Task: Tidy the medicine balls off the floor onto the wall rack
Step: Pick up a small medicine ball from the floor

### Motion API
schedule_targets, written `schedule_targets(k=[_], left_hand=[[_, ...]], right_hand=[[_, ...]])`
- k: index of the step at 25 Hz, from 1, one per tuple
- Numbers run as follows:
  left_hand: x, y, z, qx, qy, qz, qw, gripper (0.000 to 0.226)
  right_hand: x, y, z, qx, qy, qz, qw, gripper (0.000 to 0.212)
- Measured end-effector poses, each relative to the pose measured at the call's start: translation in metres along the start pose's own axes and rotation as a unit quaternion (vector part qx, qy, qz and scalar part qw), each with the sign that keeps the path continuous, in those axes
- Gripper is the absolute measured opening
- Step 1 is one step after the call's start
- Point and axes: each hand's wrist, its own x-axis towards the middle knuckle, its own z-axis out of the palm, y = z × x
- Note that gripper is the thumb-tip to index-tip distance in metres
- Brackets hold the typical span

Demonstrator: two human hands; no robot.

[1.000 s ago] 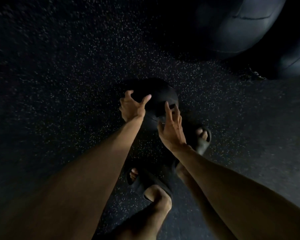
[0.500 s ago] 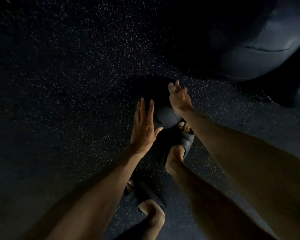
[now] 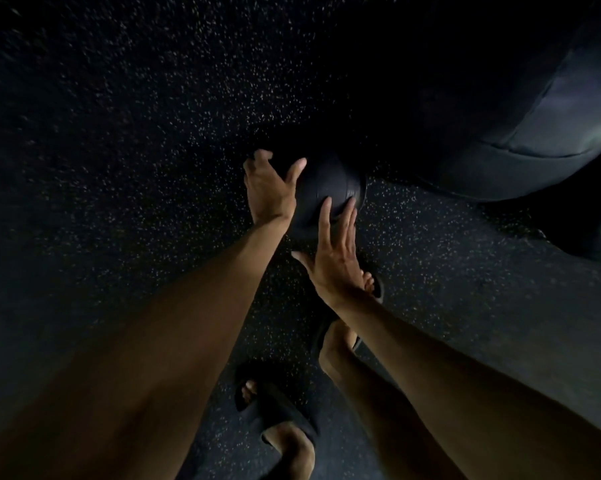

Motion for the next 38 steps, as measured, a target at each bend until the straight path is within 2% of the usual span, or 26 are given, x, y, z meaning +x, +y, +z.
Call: schedule_targets(k=[2, 5, 7, 10, 13, 15, 17, 19, 22, 25, 27, 29, 31, 38], left_hand=[[0.001, -0.006, -0.009, -0.022, 0.024, 0.069, 0.997, 0.050], [-0.019, -0.029, -0.011, -0.002, 0.011, 0.179, 0.984, 0.033], [-0.031, -0.033, -0.002, 0.028, -0.007, 0.191, 0.981, 0.039], [-0.028, -0.013, 0.006, 0.003, -0.068, 0.147, 0.987, 0.064], [-0.009, 0.008, 0.004, -0.035, -0.124, 0.110, 0.986, 0.074], [0.012, 0.024, 0.000, -0.041, -0.156, 0.090, 0.983, 0.078], [0.042, 0.040, -0.004, -0.059, -0.175, 0.047, 0.982, 0.080], [0.074, 0.055, -0.012, -0.061, -0.172, 0.000, 0.983, 0.081], [0.088, 0.053, -0.019, -0.032, -0.138, 0.013, 0.990, 0.074], [0.075, 0.045, -0.026, -0.022, -0.116, 0.045, 0.992, 0.066], [0.057, 0.050, -0.032, -0.004, -0.132, 0.043, 0.990, 0.061], [0.034, 0.061, -0.049, 0.038, -0.139, 0.058, 0.988, 0.046], [0.005, 0.073, -0.086, 0.092, -0.141, 0.067, 0.983, 0.034], [-0.106, 0.091, -0.254, 0.227, -0.211, 0.031, 0.950, 0.032]], right_hand=[[0.023, -0.012, -0.010, 0.024, 0.007, 0.022, 0.999, 0.109], [0.077, -0.030, -0.045, 0.071, -0.002, 0.070, 0.995, 0.108], [0.121, -0.042, -0.076, 0.070, -0.018, 0.109, 0.991, 0.102], [0.167, -0.047, -0.114, 0.061, -0.028, 0.135, 0.989, 0.091], [0.177, -0.039, -0.125, 0.096, 0.047, 0.084, 0.991, 0.067], [0.168, -0.035, -0.124, 0.075, 0.084, 0.046, 0.993, 0.058], [0.154, -0.030, -0.116, 0.030, 0.086, 0.029, 0.995, 0.066], [0.145, -0.028, -0.105, 0.017, 0.036, 0.021, 0.999, 0.082], [0.156, -0.034, -0.103, 0.036, -0.053, 0.031, 0.997, 0.096], [0.161, -0.043, -0.112, 0.013, -0.073, 0.061, 0.995, 0.094], [0.145, -0.046, -0.119, -0.009, -0.057, 0.072, 0.996, 0.081], [0.120, -0.058, -0.129, -0.042, -0.028, 0.068, 0.996, 0.060], [0.087, -0.085, -0.144, -0.059, -0.037, 0.068, 0.995, 0.046], [-0.051, -0.198, -0.207, -0.081, -0.118, 0.032, 0.989, 0.031]])
